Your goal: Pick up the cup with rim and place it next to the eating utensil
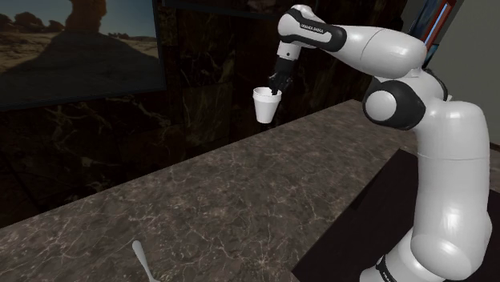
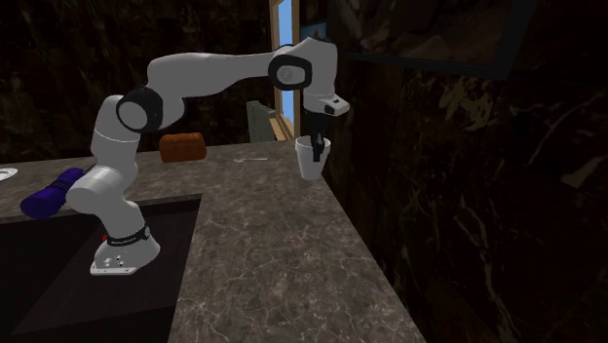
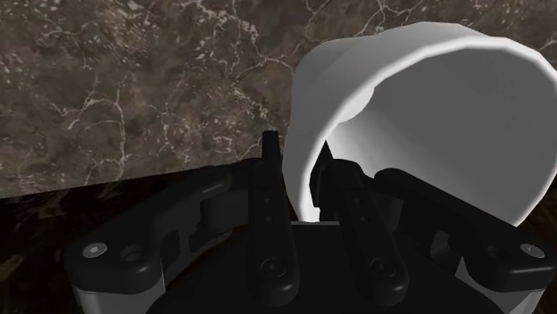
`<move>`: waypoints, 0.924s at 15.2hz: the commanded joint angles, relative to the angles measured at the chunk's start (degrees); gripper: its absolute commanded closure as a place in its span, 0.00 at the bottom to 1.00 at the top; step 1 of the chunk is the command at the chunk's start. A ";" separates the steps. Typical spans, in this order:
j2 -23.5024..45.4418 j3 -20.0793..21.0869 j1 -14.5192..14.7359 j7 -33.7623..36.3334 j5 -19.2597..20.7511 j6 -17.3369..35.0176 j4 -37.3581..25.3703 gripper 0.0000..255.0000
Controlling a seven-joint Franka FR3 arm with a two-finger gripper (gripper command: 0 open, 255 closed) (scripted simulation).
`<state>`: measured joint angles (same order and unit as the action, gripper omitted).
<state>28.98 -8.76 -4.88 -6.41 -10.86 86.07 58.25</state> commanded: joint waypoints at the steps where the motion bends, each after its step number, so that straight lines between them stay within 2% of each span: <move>1: 0.67 0.04 -0.19 0.17 -0.09 -1.53 -2.20 1.00; 6: -10.68 0.92 5.12 4.48 1.75 5.13 15.16 1.00; 14: -22.58 4.23 11.58 13.28 3.68 10.87 31.60 1.00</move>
<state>7.11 -5.00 5.99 5.61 -7.30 96.67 89.04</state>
